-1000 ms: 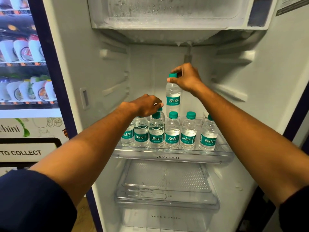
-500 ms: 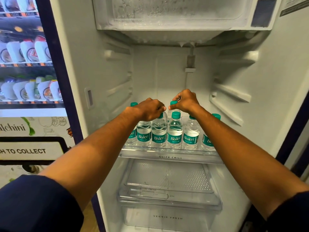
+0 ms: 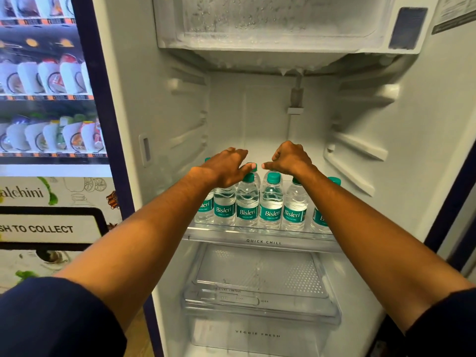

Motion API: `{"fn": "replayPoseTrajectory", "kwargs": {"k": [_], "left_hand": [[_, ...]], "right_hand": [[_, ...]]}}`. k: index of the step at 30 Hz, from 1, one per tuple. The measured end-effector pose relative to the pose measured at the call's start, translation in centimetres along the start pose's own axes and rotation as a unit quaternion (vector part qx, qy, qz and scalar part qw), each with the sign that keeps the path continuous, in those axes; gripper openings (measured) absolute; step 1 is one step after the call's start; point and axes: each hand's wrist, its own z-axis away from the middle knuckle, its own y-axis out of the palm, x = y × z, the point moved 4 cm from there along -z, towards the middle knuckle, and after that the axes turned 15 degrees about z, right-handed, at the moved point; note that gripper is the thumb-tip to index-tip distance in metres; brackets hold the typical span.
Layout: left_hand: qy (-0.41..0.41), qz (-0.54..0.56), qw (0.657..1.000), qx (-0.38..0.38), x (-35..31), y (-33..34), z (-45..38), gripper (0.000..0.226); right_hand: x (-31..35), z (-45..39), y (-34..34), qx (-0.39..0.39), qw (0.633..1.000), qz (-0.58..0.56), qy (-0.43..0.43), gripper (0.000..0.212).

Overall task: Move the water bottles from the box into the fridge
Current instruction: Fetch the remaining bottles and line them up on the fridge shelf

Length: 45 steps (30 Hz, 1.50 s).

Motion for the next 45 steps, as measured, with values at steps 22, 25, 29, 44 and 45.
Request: {"fn": "replayPoseTrajectory", "kwargs": {"k": [22,25,29,44,45], "left_hand": [[-0.015,-0.065,0.978,-0.197,4.0,7.7,12.7,0.089],[-0.027,-0.044,0.978,-0.203,4.6,10.6,15.2,0.090],[-0.040,-0.001,0.980,-0.194,5.4,15.3,19.1,0.088],[-0.191,0.036,0.977,-0.085,11.3,27.7,35.0,0.083],[-0.208,0.035,0.974,-0.079,12.0,28.0,36.0,0.083]], "right_hand": [[7.0,15.6,3.6,-0.155,0.973,0.055,-0.159,0.072],[6.4,18.2,6.7,-0.151,0.972,0.059,-0.172,0.071],[5.5,21.6,10.5,-0.141,0.971,0.067,-0.183,0.071],[7.8,34.3,26.0,0.034,0.964,0.065,-0.255,0.072],[8.3,34.9,26.9,0.046,0.962,0.070,-0.260,0.072]]}}
